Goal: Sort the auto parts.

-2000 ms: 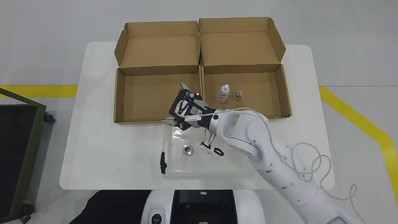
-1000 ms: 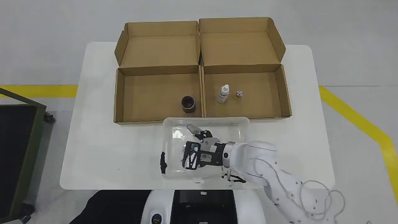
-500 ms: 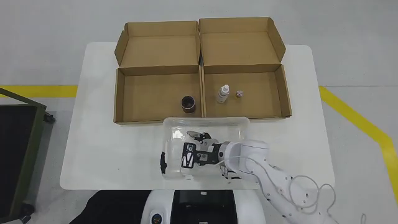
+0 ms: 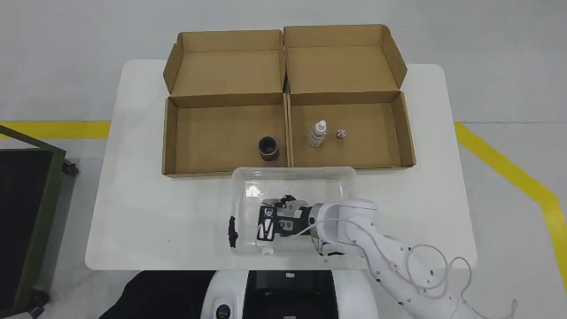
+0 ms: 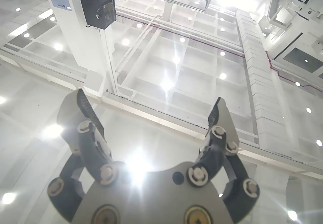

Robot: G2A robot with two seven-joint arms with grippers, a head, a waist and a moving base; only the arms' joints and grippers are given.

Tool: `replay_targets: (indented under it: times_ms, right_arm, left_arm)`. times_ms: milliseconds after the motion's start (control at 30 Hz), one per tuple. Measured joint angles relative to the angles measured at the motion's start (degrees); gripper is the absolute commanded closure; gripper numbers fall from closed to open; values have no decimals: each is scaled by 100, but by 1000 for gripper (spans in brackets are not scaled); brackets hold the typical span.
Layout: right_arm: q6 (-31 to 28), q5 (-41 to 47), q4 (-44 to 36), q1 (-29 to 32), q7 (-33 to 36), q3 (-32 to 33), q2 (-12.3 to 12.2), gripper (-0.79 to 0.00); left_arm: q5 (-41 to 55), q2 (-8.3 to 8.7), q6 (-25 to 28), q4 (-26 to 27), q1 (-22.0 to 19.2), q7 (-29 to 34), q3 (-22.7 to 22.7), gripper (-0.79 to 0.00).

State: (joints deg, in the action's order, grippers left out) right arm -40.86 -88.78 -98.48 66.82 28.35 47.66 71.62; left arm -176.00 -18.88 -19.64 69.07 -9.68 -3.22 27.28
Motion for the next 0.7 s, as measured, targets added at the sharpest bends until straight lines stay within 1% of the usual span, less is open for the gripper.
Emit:
replay_targets:
  times_ms: [33,67,333,700]
  right_arm:
    - [2,-9,-10,-2,3,-10,0,-6]
    - [1,-8,-18,-3,1,-17,1,0]
    - [-80,91,-177,11,-14,24,-19,0]
    - [-162,358,-785,289,-266,347,-123,0]
  left_arm:
    - [0,0,0,0,0,0,0,-785]
    - [0,0,0,0,0,0,0,-785]
    - [0,0,0,0,0,0,0,-785]
    - [0,0,0,0,0,0,0,-785]
